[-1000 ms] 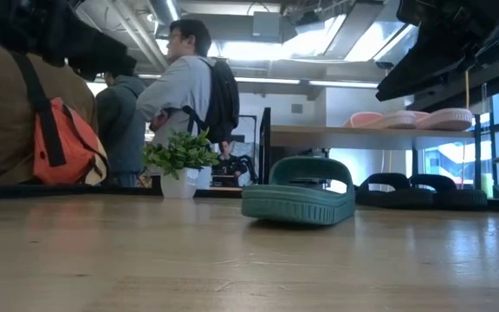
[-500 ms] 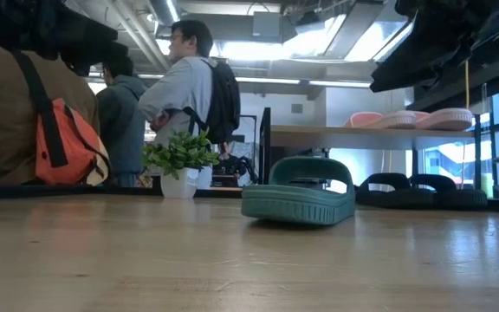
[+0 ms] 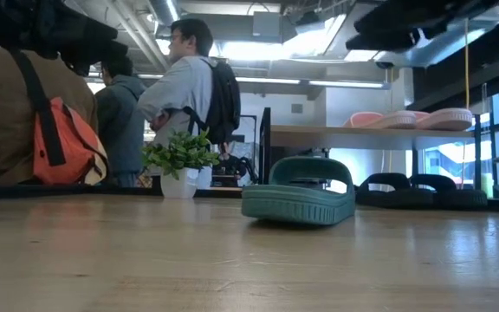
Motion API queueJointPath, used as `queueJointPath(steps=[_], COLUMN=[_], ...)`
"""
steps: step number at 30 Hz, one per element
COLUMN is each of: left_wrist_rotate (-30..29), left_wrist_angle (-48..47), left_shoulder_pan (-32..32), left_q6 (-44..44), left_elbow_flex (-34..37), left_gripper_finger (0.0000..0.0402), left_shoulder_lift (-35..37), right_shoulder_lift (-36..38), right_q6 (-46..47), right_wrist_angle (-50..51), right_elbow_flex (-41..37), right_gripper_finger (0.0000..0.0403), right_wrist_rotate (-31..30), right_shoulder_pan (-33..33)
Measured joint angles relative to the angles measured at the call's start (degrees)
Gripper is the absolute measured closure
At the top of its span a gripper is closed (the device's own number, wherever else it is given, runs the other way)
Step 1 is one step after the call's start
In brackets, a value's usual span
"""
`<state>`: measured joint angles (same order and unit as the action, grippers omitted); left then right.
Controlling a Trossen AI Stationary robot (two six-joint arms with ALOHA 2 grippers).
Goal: Pick and place slides into the shelf
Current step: Put the right green slide under the shelf
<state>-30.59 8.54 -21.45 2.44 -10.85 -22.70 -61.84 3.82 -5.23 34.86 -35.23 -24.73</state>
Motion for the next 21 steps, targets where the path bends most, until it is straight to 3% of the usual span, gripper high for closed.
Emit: queueJointPath(steps=[5, 12, 16, 21], left_wrist_rotate=[0.00, 0.00, 0.00, 0.00], left_wrist_angle=[0.00, -0.24, -0.26, -0.35], left_shoulder_pan=[0.00, 0.00, 0.00, 0.00], left_q6=[0.02, 0.00, 0.00, 0.00], left_elbow_flex=[0.00, 0.00, 0.00, 0.00], left_gripper_finger=[0.0217, 0.0217, 0.0217, 0.0217], left_shoulder_lift=[-0.02, -0.02, -0.02, -0.04], right_shoulder_lift=[-0.97, -8.54, -16.01, -26.14], right_q6=[-4.10, -2.74, -0.19, 9.93], right_wrist_angle=[-0.45, 3.83, 14.06, 30.91], right_elbow_flex=[0.01, 6.09, 14.95, 25.33], right_gripper_finger=[0.0087, 0.0087, 0.0087, 0.0087], right_wrist_rotate=[-6.80, -8.93, -8.83, -8.80], right_shoulder_pan=[0.91, 1.46, 1.46, 1.46])
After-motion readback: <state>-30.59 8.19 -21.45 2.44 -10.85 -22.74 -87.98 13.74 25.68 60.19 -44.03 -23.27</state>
